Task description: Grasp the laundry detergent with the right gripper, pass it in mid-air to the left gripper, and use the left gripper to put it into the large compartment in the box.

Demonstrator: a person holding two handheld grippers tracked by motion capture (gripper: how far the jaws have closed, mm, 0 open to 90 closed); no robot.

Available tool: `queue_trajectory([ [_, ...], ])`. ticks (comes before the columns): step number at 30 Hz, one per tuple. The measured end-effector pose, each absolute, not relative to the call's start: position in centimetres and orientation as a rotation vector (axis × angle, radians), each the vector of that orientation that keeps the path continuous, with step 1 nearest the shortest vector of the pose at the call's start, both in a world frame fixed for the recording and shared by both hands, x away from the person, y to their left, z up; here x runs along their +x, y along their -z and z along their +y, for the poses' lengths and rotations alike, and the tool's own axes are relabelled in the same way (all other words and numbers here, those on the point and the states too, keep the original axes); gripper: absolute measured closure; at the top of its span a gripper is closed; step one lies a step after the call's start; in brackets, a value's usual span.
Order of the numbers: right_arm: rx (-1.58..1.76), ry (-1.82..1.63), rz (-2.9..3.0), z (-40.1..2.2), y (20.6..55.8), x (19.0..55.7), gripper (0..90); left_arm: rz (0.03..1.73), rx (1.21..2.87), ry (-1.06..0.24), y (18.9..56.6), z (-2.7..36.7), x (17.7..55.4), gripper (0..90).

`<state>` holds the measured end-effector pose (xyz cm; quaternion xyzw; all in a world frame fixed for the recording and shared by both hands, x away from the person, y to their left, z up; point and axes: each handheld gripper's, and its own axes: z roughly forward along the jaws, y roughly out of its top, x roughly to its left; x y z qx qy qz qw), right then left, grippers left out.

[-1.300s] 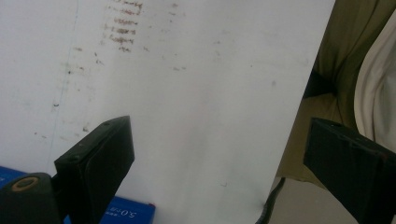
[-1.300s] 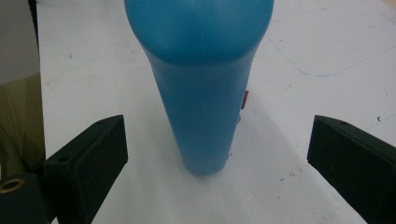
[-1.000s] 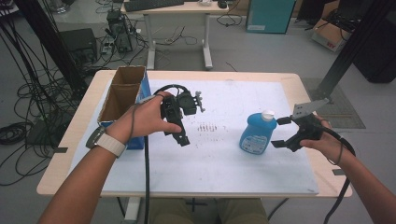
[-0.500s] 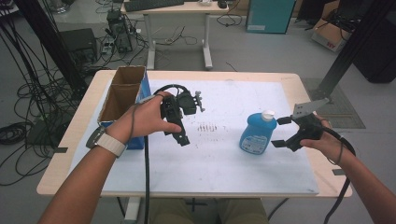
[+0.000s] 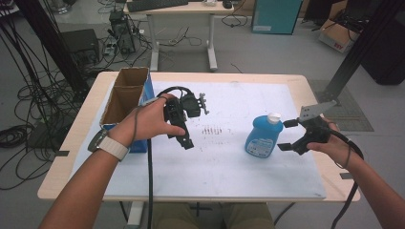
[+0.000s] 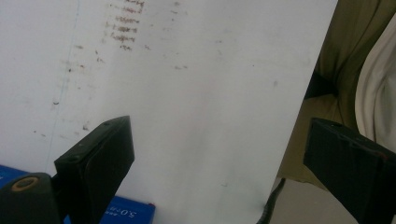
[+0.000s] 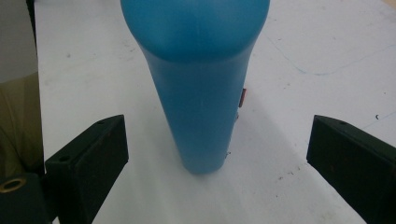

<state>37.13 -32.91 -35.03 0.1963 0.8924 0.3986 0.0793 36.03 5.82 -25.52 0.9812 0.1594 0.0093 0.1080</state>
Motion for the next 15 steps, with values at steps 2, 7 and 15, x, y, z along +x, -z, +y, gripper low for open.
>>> queue_trajectory([
  [2,0.583,-1.194,2.669,-32.90,35.05,37.16,5.1,0.478,2.881,-0.027,25.55,5.82,36.00,9.1],
  [7,0.585,-1.195,2.669,-32.91,35.02,37.14,5.0,0.387,2.950,-0.042,25.21,6.02,36.49,9.1],
  [15,0.584,-1.195,2.666,-32.93,35.02,37.14,5.0,0.404,2.938,-0.037,25.25,6.06,36.43,9.1],
])
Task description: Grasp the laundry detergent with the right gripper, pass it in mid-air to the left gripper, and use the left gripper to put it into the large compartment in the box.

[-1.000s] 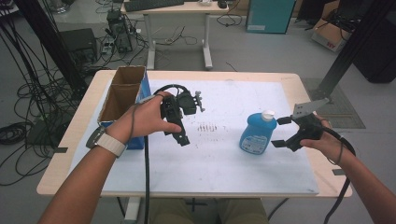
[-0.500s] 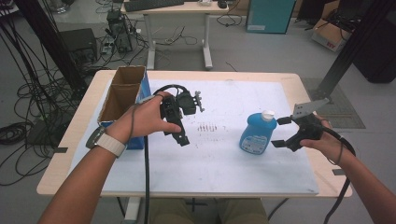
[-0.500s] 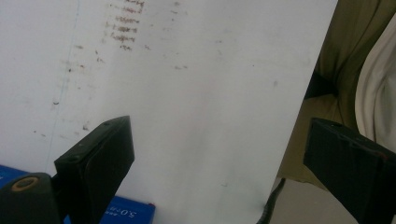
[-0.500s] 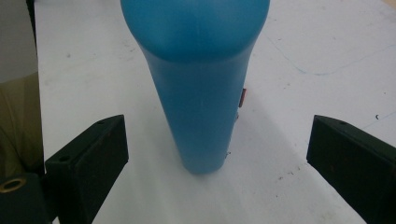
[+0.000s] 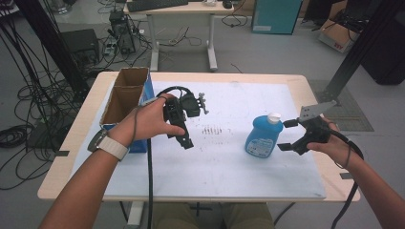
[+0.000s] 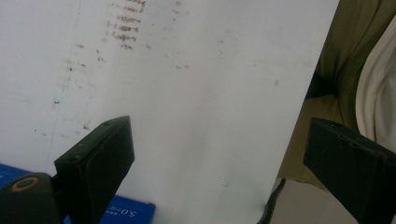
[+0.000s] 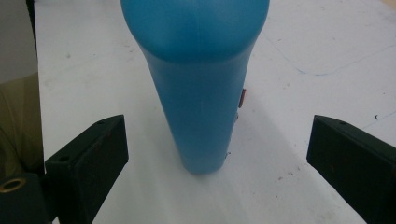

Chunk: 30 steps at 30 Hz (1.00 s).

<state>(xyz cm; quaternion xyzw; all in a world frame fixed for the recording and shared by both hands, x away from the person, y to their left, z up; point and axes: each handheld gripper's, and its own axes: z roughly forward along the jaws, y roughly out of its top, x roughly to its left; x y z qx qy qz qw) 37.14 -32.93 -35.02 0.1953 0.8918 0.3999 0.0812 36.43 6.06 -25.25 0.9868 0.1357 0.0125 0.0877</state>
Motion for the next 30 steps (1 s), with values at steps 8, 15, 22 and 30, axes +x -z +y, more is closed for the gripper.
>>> queue_trajectory([
  [8,0.579,-1.198,2.663,-32.83,34.97,37.08,5.0,0.406,2.936,-0.040,25.27,6.02,36.42,9.1],
  [15,0.577,-1.198,2.665,-32.90,34.98,37.10,5.1,0.384,2.952,-0.042,25.21,6.04,36.52,9.1],
  [22,0.577,-1.193,2.669,-32.86,35.00,37.10,5.3,0.384,2.955,-0.038,25.15,6.13,36.56,9.1],
  [30,0.572,-1.192,2.670,-32.85,34.99,37.13,5.2,0.396,2.950,-0.031,25.23,6.20,36.57,9.2],
])
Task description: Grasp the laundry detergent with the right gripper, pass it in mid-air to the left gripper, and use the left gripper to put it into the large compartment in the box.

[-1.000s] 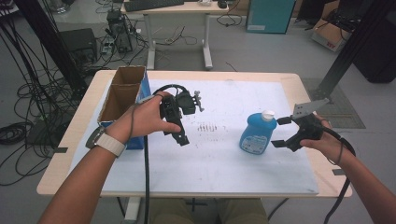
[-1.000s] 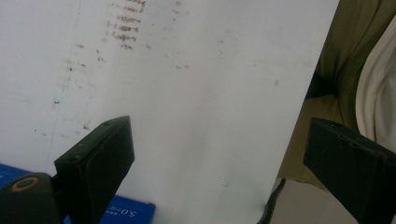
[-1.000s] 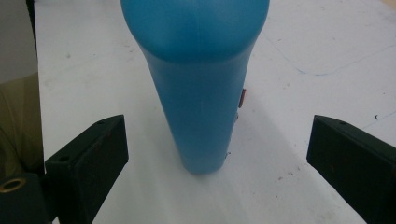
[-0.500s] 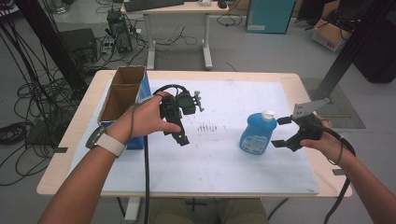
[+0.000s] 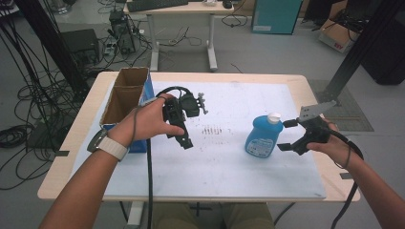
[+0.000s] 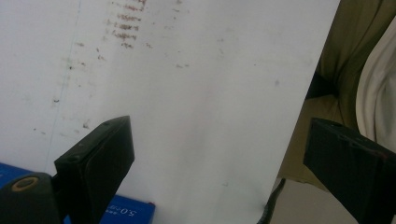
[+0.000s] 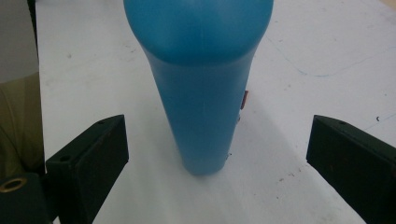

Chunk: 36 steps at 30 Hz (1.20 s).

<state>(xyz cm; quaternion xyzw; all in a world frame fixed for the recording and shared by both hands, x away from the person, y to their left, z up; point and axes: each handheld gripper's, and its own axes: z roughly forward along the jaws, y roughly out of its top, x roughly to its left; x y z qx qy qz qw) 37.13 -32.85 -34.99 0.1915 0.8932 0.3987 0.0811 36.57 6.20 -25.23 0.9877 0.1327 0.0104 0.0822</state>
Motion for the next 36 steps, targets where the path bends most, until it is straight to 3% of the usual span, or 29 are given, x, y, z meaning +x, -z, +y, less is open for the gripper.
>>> queue_trajectory([
  [36,0.584,-1.215,2.626,-32.93,35.61,36.99,4.9,0.385,2.946,-0.046,25.20,6.13,36.52,9.2],
])
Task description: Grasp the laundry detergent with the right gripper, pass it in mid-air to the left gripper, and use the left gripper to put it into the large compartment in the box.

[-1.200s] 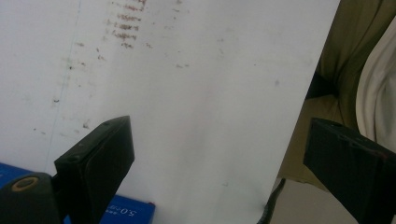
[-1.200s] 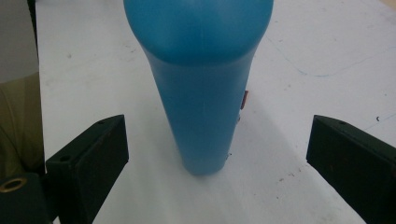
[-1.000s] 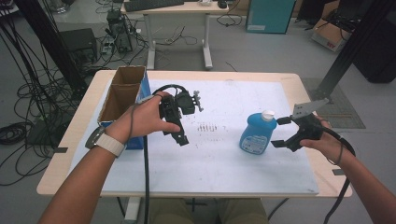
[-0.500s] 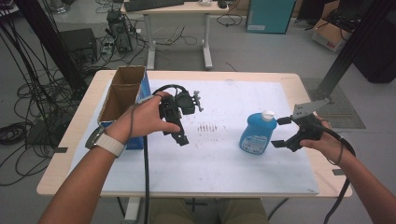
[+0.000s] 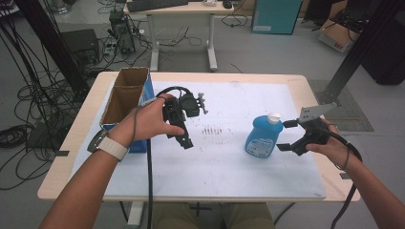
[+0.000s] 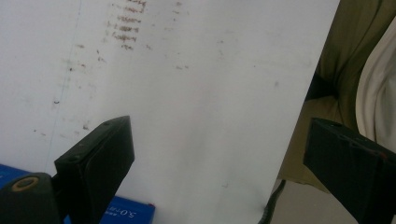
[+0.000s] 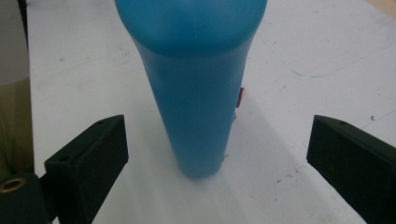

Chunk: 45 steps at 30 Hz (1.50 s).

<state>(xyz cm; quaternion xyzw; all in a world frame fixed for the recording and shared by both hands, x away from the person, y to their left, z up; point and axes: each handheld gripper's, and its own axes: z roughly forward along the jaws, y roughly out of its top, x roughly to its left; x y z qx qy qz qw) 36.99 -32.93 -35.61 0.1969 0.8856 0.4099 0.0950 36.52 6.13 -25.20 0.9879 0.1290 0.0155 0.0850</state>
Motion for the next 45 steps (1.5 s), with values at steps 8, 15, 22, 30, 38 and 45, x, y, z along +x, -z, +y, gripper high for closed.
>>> queue_trajectory([
  [8,0.566,-1.249,2.595,-32.5,36.3,37.0,4.1,0.411,2.932,-0.027,25.4,6.2,36.5,9.2],
  [15,0.560,-1.280,2.563,-31.8,36.8,37.2,4.2,0.394,2.942,-0.032,25.3,6.3,36.6,9.5],
  [22,0.567,-1.311,2.545,-31.3,37.6,37.4,4.3,0.416,2.925,-0.037,25.6,6.3,36.5,9.6],
  [30,0.568,-1.364,2.520,-30.8,38.2,37.5,5.6,0.417,2.929,-0.030,25.6,6.4,36.5,9.6],
  [38,0.556,-1.382,2.502,-30.4,38.9,37.5,6.1,0.425,2.923,-0.030,25.6,6.5,36.5,9.7],
  [45,0.549,-1.407,2.477,-30.1,39.3,37.5,9.3,0.427,2.927,-0.027,25.7,6.5,36.5,9.8],
])
